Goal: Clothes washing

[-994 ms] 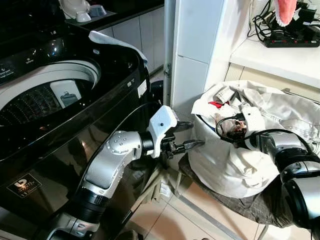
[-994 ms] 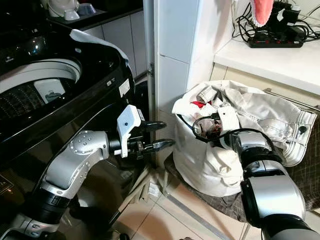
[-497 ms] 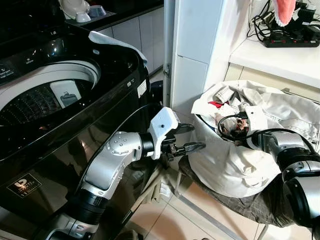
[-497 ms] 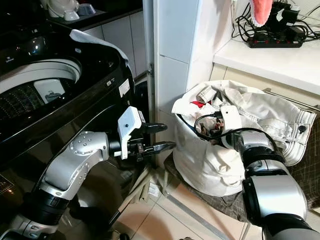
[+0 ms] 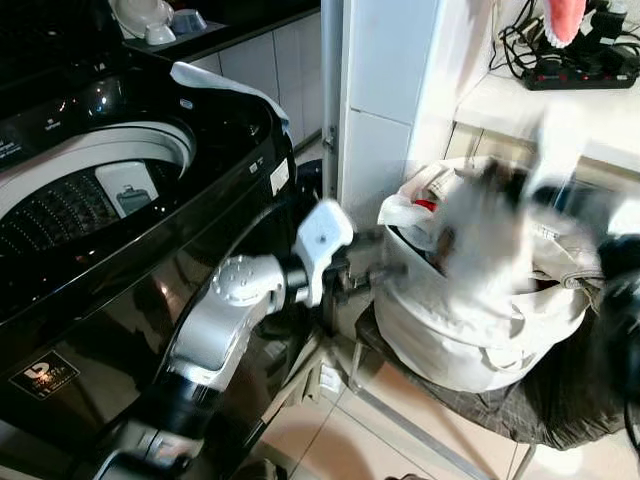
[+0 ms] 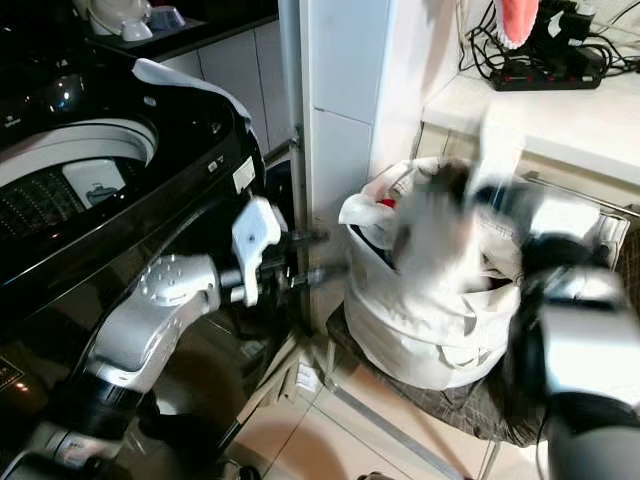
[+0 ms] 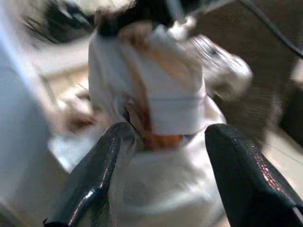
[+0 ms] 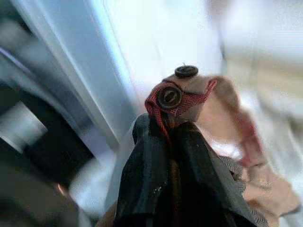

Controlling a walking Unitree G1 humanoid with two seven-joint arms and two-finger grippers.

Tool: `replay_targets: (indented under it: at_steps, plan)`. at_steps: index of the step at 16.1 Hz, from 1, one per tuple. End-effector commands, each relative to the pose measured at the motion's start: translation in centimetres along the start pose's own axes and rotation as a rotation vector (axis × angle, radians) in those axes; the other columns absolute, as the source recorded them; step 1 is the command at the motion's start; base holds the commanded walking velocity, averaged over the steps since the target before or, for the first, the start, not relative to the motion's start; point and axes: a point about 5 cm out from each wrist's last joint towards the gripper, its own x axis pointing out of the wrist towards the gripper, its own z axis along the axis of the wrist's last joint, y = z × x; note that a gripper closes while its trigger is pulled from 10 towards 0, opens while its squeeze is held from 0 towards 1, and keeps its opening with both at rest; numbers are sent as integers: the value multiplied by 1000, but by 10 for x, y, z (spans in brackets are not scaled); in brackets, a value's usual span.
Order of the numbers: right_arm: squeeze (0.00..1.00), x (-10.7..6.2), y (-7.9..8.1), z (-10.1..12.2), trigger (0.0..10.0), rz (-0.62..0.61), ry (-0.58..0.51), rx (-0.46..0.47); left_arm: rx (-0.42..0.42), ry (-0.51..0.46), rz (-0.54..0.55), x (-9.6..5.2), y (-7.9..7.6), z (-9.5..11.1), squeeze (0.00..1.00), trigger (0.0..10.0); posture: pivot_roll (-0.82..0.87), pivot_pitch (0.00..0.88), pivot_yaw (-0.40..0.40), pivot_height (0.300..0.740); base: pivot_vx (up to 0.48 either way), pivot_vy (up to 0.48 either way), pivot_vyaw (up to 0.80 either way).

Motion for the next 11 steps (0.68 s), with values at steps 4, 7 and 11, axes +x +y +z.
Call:
replay_targets:
  at_steps: [4,7,11]
  plan:
    - [0,-24,66,88,0,354,-269,86,16,-284,194,3,29,51,1000,10000,-55,0,51,740,0,0,0]
    - [0,-32,98,97,0,490,-281,73,34,-404,156,7,25,75,1000,10000,-56,0,49,740,0,0,0]
    - [0,-43,154,99,0,741,-258,192,102,-491,154,23,17,98,1000,10000,-49,0,37,740,0,0,0]
